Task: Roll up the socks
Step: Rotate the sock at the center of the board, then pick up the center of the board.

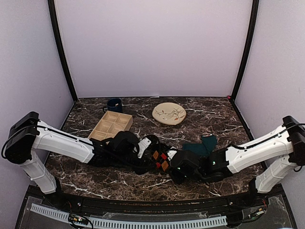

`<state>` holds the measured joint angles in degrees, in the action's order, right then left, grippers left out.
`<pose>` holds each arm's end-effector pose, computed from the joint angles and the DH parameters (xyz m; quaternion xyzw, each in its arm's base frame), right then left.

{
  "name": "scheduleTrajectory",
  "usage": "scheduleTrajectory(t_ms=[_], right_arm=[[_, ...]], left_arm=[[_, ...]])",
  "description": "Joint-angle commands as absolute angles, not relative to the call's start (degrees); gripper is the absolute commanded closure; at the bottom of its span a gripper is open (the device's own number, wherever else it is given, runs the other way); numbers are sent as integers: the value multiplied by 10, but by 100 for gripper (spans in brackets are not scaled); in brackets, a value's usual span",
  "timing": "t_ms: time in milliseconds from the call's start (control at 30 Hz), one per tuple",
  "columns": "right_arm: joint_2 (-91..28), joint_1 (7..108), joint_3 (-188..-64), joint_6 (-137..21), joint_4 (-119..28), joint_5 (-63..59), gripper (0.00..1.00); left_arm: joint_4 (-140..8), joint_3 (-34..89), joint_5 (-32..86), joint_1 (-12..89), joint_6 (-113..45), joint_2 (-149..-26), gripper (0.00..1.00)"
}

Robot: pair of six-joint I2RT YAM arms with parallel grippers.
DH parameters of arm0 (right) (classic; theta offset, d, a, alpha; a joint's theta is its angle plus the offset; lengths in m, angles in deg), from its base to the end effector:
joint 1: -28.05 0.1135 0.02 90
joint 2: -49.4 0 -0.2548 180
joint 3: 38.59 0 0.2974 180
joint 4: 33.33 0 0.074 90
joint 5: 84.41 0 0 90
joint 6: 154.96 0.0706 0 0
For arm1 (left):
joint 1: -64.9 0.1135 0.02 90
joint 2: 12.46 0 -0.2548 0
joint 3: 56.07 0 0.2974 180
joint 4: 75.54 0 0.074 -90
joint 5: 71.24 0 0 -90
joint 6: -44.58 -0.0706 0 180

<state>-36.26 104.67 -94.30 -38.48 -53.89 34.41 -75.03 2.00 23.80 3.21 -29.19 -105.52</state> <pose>0.1129 0.3276 0.1142 -0.3101 0.8613 0.1106 0.3869 0.1817 -0.3505 0.1136 0.3617 0.8114 -0.3180 0.3311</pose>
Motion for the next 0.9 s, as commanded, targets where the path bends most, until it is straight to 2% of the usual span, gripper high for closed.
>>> scheduleTrajectory(t_ms=[0, 433, 867], right_arm=[[-352, 1056, -928, -371, -528, 370, 44], [-285, 1058, -883, -350, -514, 396, 44], [-255, 1058, -869, -351, -513, 400, 40]], left_arm=[[-808, -1, 201, 17, -344, -1043, 60], [-871, -5, 151, -23, -474, -1098, 63], [-876, 20, 95, -30, -536, -1139, 61]])
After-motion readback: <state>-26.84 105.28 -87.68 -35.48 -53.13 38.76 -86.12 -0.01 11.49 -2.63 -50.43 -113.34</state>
